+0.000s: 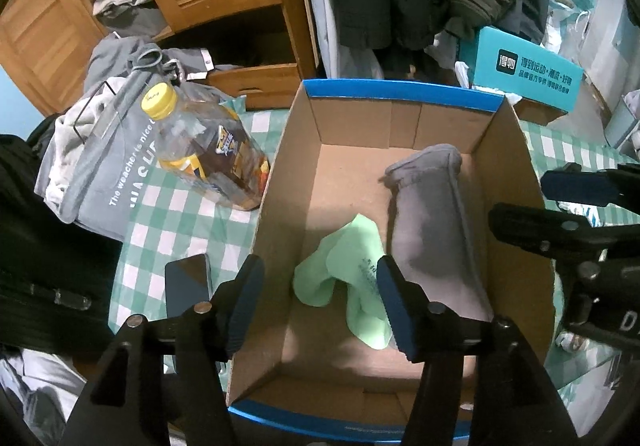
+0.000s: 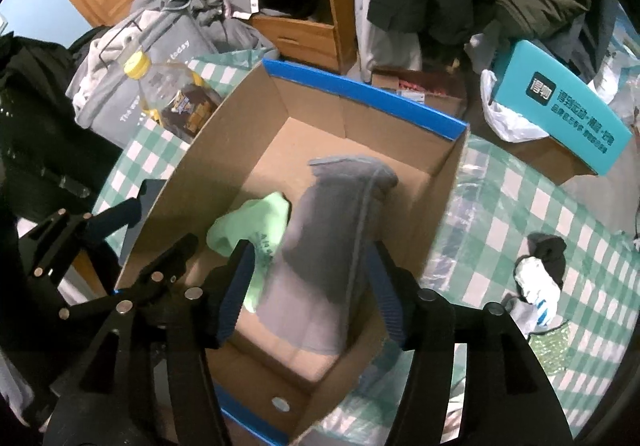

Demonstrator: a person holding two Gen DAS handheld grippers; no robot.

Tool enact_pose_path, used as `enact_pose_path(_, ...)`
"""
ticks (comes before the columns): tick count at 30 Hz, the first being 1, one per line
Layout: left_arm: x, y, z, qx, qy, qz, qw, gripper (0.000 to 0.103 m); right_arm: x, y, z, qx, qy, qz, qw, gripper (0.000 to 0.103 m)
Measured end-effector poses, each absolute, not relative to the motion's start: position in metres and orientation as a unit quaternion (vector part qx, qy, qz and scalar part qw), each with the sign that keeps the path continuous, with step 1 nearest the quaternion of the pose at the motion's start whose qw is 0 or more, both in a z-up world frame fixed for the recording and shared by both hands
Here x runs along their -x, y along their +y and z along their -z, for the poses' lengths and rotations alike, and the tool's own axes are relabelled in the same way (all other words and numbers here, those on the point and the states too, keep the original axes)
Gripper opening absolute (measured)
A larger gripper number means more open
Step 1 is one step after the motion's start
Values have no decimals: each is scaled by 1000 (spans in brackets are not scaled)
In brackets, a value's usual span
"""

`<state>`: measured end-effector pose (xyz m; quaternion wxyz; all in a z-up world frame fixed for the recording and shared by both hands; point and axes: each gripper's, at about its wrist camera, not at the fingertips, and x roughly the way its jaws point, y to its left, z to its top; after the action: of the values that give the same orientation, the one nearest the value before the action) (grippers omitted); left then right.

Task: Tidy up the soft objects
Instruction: 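Move both tools back over the table toward the green scrubbing pad and white bag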

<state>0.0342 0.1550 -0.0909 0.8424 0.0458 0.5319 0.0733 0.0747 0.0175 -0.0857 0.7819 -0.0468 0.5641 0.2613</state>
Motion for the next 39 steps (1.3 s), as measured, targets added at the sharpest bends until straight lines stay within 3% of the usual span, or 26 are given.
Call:
enact_pose_path(3,-34,151,88,-45,530,-67,844,69,-75,7,83,43,562,-252,786,65)
enact_pose_path(8,-33,138,83,-52,524,-60,848,72,-71,-11,79,46,559,-239,792,68)
enact_pose_path(12,-34,127,80,-52,522,-51,850,72,-65,-34,79,46,558,-228,796,71)
enact_pose_path(39,-28,-16,83,-106,535,62,836,73,-46,-218,106,-3,577,-118,808,72)
